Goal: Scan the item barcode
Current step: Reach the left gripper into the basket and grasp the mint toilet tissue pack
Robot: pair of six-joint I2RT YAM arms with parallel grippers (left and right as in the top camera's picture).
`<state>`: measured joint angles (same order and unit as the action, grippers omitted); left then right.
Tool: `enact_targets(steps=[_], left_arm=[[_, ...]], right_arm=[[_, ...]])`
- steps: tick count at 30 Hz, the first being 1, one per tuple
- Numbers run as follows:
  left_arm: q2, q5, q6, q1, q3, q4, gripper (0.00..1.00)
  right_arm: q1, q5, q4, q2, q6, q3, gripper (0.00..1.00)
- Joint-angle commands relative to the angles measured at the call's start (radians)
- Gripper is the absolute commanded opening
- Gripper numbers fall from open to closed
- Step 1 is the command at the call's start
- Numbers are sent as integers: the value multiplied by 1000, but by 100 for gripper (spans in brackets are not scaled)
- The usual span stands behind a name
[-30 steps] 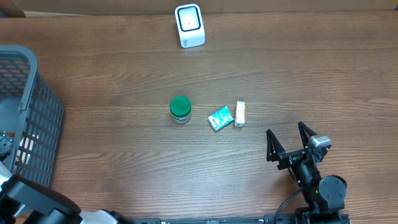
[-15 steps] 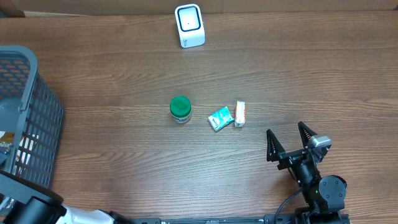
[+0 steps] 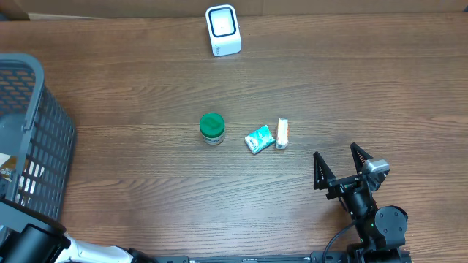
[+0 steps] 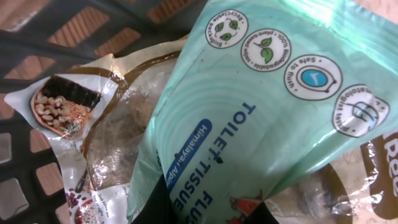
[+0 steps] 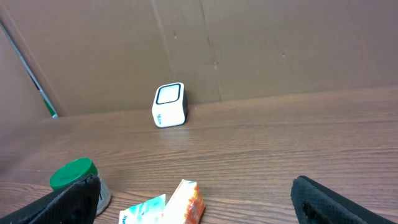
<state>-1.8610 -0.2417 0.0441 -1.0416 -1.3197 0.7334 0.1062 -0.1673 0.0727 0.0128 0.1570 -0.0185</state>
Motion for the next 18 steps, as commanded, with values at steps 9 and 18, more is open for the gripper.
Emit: enact_targets(steps=[9,18], left_arm=[[62,323,-181,160,-417,413,4],[357,520,-262,309,-645,566,4]], right_arm=[[6,9,-3,-10,3,11,100],[6,9,-3,-10,3,11,100]])
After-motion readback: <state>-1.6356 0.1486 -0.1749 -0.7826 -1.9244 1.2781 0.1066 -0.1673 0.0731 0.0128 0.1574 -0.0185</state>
